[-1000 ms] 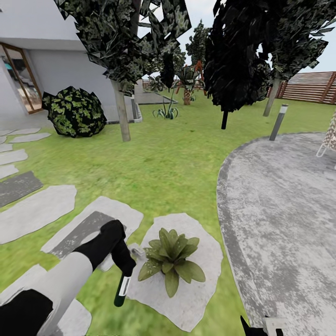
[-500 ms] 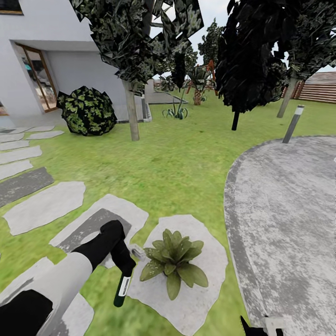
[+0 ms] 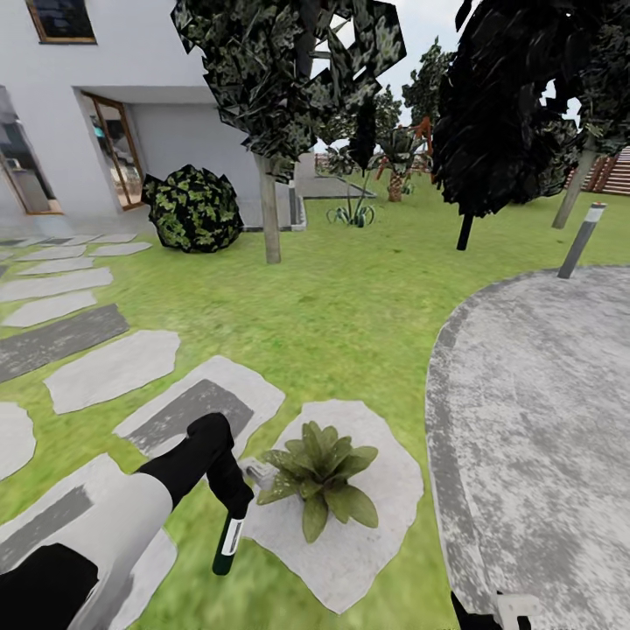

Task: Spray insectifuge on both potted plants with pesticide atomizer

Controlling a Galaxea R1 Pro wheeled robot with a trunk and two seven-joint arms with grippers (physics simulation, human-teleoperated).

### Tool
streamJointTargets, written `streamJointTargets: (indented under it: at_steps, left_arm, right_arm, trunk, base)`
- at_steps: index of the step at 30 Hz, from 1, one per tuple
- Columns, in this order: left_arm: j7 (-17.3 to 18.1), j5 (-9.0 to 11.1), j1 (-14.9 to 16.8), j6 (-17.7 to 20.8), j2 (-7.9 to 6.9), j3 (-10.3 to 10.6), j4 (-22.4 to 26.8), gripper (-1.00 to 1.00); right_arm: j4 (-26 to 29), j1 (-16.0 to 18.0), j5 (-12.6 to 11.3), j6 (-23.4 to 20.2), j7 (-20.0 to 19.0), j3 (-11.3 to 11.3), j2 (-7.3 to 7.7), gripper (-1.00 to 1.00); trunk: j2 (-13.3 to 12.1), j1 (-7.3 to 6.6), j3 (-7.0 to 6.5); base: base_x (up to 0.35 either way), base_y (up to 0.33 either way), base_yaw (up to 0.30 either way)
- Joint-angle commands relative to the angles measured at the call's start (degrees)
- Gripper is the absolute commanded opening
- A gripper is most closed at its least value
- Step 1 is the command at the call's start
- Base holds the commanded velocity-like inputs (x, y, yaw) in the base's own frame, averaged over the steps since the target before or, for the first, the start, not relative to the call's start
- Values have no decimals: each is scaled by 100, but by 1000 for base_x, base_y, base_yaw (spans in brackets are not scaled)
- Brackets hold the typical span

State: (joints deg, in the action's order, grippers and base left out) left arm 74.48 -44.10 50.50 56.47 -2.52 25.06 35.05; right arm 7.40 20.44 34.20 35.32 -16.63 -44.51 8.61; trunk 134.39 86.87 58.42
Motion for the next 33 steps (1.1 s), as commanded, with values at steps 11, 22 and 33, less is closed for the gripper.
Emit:
streamJointTargets:
  at_steps: [11,22,33]
  left_arm:
    - [-8,-46,-31,56,-90,25,2,-100]
    - [-11,-46,-31,57,-91,23,2,-100]
    - [-13,-46,-31,58,-92,7,2,-100]
  right_arm:
    - [-1,-1,3,10,-51,-49,0,100]
    - [-1,2,4,10,-51,-49,0,100]
    - [-1,0,3,10,-51,-49,0,100]
  trunk:
    - [3,-3,5]
    - [3,-3,5]
    - [3,-3,5]
  base:
    - [-10,-7,151]
    - [-72,-58,278]
    - [-103,-238,265]
